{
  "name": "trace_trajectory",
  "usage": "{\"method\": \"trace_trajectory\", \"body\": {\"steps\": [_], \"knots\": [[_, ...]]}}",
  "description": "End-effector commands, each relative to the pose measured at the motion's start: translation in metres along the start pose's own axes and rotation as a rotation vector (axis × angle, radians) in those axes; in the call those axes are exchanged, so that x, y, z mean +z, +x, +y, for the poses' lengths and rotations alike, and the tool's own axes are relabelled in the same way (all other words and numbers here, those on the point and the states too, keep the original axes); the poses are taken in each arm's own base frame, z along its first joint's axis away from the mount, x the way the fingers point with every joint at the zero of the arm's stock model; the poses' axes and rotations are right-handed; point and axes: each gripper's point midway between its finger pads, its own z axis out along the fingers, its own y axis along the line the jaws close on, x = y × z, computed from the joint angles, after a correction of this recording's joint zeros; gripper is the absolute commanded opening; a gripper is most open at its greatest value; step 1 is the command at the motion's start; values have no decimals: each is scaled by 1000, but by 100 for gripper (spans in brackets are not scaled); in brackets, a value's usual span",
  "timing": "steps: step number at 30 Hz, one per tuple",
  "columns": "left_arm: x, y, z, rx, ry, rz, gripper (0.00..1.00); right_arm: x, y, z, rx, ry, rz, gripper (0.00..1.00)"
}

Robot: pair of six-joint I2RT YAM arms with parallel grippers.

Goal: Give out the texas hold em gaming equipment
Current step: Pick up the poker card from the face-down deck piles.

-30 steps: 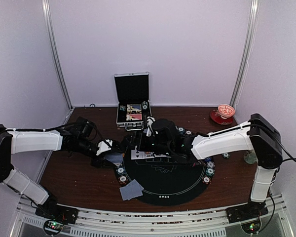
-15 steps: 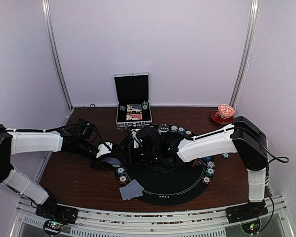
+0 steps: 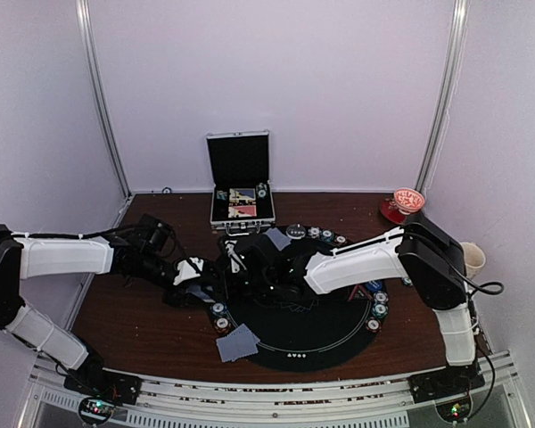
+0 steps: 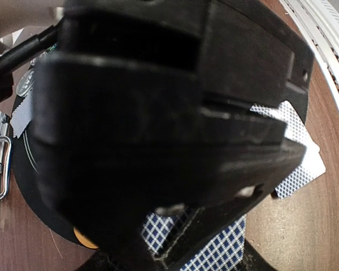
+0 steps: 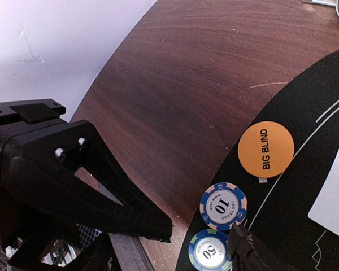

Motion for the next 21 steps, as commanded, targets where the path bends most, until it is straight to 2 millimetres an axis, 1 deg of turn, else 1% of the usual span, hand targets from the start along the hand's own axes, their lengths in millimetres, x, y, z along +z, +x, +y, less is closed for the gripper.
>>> {"method": "trace_trajectory", "body": {"steps": [1, 6, 10, 12, 16, 21], "knots": [[-4, -13, 3, 44, -9, -46, 56, 2, -6, -10, -28, 82, -20, 61], [-4, -13, 3, 43, -8, -46, 56, -13, -12, -39, -31, 204, -57, 50], [-3, -13, 3, 42, -6, -45, 56, -23, -11, -51, -35, 234, -56, 43], [-3, -12, 3, 42, -7, -43, 56, -27, -11, -53, -41, 245, -53, 41], [-3, -13, 3, 41, -9, -44, 56, -30, -9, -53, -52, 254, -44, 40], [-2, -11, 4, 37, -8, -38, 56, -33, -6, -39, -84, 220, -28, 37]]}}
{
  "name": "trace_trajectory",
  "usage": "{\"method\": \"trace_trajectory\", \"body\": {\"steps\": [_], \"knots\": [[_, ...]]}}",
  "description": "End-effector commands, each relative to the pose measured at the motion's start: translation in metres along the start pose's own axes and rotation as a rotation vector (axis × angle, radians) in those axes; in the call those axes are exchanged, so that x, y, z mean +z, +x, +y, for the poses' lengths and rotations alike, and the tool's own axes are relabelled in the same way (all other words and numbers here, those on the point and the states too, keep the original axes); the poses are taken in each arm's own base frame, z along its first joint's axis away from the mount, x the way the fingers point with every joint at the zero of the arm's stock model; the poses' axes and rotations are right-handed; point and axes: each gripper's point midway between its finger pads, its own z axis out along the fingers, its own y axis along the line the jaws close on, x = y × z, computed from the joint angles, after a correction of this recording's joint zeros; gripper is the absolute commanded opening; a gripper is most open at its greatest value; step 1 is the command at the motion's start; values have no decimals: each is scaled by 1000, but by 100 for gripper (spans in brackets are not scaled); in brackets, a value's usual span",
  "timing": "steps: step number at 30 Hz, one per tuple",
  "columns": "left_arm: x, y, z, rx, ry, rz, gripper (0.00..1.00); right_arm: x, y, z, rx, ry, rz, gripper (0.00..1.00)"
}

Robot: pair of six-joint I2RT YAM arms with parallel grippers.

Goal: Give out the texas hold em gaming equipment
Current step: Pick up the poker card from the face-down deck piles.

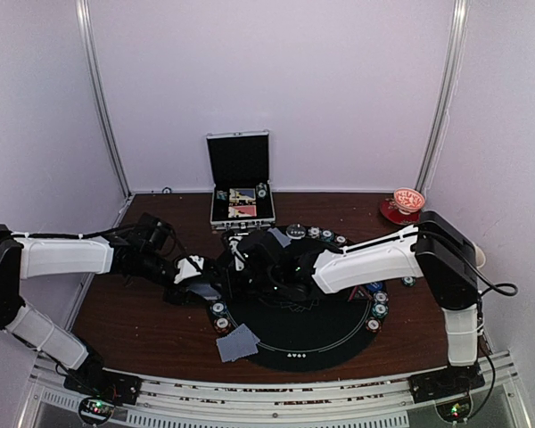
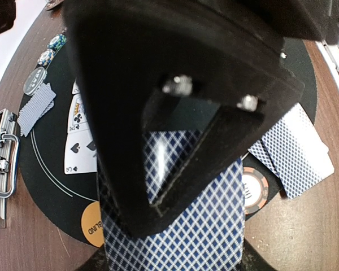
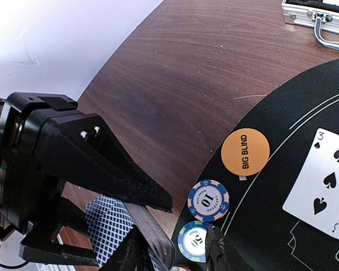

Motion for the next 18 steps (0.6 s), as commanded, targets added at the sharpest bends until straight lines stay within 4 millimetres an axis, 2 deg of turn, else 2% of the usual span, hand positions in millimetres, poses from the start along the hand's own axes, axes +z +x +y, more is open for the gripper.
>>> {"method": "trace_trajectory", "body": {"steps": [1, 13, 15, 18], "knots": [[-2, -11, -3, 20, 20, -42, 56, -11, 6, -35, -37, 145, 23, 37], [-1, -11, -3, 18, 22, -43, 56, -20, 4, -9, -95, 116, 29, 37], [-2, -10, -2, 16, 21, -41, 56, -23, 3, -9, -99, 121, 26, 35], [-1, -11, -2, 18, 21, -42, 56, -28, 0, -10, -105, 131, 17, 23]]}}
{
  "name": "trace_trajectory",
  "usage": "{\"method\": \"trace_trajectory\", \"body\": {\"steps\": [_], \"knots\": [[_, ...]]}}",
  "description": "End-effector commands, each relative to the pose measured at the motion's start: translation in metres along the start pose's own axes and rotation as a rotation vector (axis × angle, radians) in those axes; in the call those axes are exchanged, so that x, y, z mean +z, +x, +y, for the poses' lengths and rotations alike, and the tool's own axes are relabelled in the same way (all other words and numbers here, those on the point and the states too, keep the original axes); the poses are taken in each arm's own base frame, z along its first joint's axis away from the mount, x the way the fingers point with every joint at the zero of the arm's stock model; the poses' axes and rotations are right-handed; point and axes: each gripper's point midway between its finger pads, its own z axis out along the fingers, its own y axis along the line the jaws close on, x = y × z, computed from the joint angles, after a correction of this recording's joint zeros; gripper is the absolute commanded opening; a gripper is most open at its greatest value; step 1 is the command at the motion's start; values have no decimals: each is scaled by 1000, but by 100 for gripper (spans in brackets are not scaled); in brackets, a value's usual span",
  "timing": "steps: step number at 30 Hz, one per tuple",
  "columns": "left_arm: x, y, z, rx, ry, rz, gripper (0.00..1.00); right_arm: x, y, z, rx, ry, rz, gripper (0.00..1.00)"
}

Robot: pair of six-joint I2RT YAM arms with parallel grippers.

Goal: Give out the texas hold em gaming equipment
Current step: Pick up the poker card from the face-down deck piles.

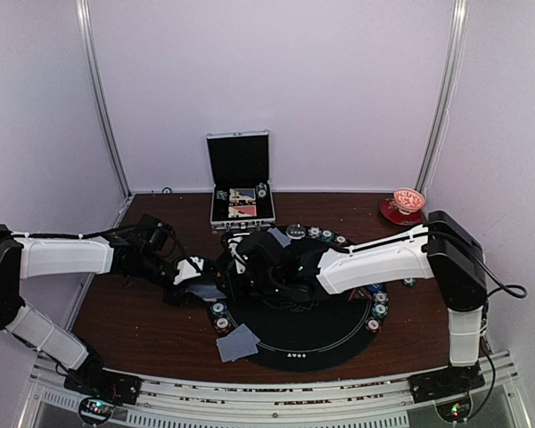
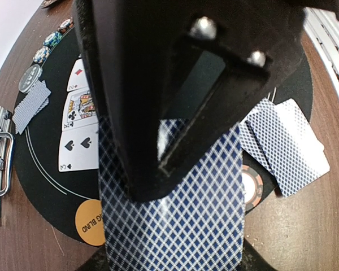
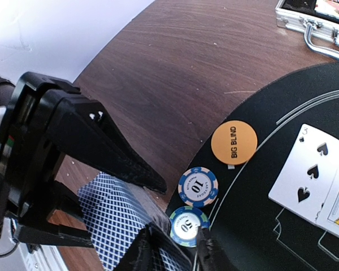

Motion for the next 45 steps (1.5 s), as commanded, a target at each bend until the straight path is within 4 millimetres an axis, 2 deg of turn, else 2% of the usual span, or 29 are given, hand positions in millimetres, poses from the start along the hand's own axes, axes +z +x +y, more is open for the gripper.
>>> {"method": "trace_trajectory", "body": {"steps": [1, 7, 11, 17, 24, 31, 37, 41, 45], "knots": [[-1, -13, 2, 29, 6, -50, 56, -15, -4, -12, -24, 74, 0, 21], [-1, -11, 2, 26, 8, -45, 56, -18, -4, -4, -45, 41, 10, 12], [-1, -11, 2, 26, 7, -45, 56, -22, -5, 0, -52, 19, 11, 0], [-1, -12, 2, 25, 7, -45, 56, -32, -6, 2, -50, -6, -4, 0], [0, -12, 2, 24, 8, -44, 56, -62, -20, -15, 29, -23, -100, 0], [0, -11, 3, 20, 8, -42, 56, -102, -36, -56, 167, 16, -254, 0], [0, -12, 2, 20, 8, -44, 56, -131, -44, -116, 337, 209, -439, 0], [0, -12, 3, 21, 6, -45, 56, -151, -34, -157, 468, 346, -570, 0], [0, -12, 3, 20, 8, -45, 56, -170, -27, -187, 574, 455, -700, 0]]}}
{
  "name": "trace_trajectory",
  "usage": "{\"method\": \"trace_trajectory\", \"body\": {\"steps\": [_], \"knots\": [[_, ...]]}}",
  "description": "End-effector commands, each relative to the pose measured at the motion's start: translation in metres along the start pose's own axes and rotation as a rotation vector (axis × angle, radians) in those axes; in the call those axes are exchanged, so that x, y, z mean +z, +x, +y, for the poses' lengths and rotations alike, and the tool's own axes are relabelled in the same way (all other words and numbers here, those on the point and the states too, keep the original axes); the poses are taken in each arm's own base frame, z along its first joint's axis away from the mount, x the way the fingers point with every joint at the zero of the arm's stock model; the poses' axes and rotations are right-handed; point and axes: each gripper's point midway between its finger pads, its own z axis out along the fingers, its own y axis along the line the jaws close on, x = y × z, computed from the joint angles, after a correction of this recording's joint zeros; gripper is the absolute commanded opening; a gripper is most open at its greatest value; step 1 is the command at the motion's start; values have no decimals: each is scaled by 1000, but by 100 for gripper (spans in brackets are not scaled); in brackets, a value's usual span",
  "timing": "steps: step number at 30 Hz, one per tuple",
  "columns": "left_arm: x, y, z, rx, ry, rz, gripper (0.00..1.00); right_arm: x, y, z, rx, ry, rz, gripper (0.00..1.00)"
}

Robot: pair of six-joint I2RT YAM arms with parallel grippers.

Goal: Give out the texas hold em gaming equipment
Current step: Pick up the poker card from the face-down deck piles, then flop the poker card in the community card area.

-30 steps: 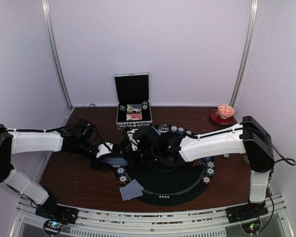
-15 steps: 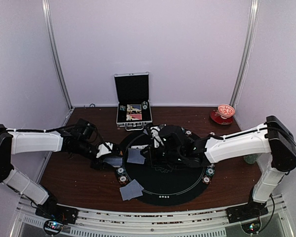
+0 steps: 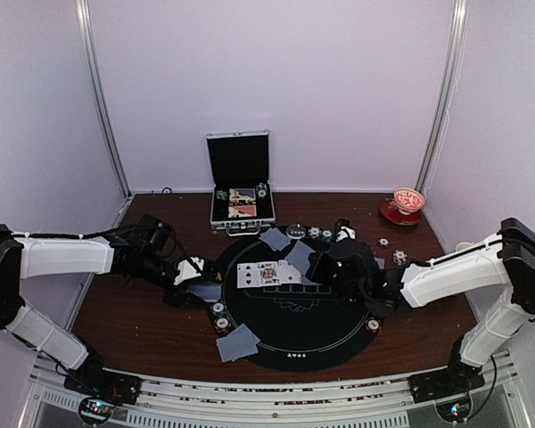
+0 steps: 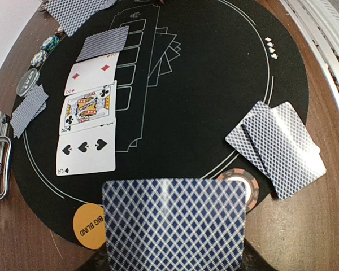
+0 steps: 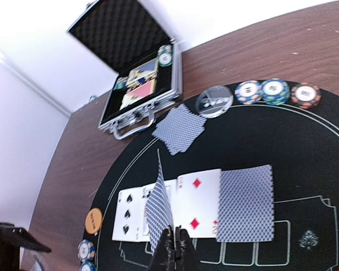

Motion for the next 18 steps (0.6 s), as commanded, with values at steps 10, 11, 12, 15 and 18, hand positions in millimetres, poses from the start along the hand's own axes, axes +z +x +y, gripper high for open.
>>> {"method": "trace_trajectory", "body": {"steps": [10, 11, 12, 15, 18], "knots": [[0, -10, 5, 21, -3, -33, 56, -8, -39, -88, 351, 264, -369, 0], [0, -10, 4, 22, -2, -33, 56, -5, -38, -92, 368, 273, -372, 0], [0, -10, 4, 22, -2, -32, 56, -2, -35, -96, 383, 279, -368, 0], [0, -10, 5, 23, -4, -33, 56, 7, -30, -103, 420, 274, -357, 0], [-1, -10, 5, 22, -4, -33, 56, 14, -26, -109, 455, 273, -351, 0]]}}
